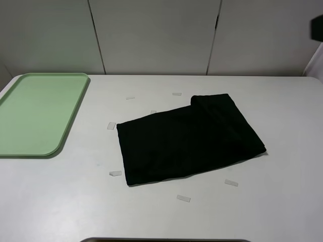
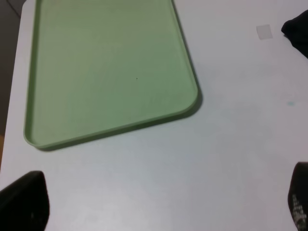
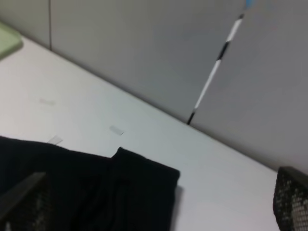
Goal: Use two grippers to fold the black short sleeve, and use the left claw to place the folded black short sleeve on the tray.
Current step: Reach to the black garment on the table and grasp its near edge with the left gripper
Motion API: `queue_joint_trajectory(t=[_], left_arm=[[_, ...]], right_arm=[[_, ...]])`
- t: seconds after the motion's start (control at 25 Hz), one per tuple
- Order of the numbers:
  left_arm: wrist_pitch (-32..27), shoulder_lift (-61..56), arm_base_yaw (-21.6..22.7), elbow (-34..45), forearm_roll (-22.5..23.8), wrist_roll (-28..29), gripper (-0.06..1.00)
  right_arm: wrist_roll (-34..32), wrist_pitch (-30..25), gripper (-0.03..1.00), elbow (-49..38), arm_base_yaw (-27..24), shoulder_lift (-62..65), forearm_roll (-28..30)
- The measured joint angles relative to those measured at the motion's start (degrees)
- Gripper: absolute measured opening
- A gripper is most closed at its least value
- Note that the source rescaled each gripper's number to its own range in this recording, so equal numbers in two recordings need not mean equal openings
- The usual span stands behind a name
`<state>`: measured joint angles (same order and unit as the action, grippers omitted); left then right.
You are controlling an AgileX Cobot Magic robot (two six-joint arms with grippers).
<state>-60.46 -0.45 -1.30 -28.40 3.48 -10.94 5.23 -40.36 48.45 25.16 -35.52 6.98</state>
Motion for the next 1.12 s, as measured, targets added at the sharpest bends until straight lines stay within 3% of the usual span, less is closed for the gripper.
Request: queue_joint_trajectory(t=[0.12, 0.24, 0.36, 0.52, 0.76, 1.0, 1.12], left_arm=[[0.00, 0.00, 0.00, 0.00, 0.00, 0.00, 1.00], [0.00, 0.00, 0.00, 0.00, 0.00, 0.00, 1.00], [0.00, 0.00, 0.00, 0.00, 0.00, 0.00, 1.00], [0.00, 0.00, 0.00, 0.00, 0.00, 0.00, 1.00], [0.00, 0.00, 0.00, 0.00, 0.00, 0.00, 1.00], [0.00, 0.00, 0.00, 0.00, 0.01, 0.00, 1.00], [0.00, 0.00, 0.00, 0.00, 0.01, 0.00, 1.00]], right_arm=[[0.00, -4.53, 1.00, -0.07, -1.83, 7.54, 0.35], [0.26, -7.48, 1.00, -0.12, -7.06, 12.49, 0.42], [1.92, -8.76, 1.00, -0.12, -12.56, 16.39, -0.06], [2.73, -10.28, 1.00, -1.42, -15.86, 21.20, -2.39], [2.77, -11.65, 1.00, -9.50, -16.96, 33.08, -6.66], [2.77, -20.18, 1.00, -14.05, -16.96, 35.82, -7.84], [2.77, -21.14, 1.00, -15.44, -16.96, 35.82, -8.67]])
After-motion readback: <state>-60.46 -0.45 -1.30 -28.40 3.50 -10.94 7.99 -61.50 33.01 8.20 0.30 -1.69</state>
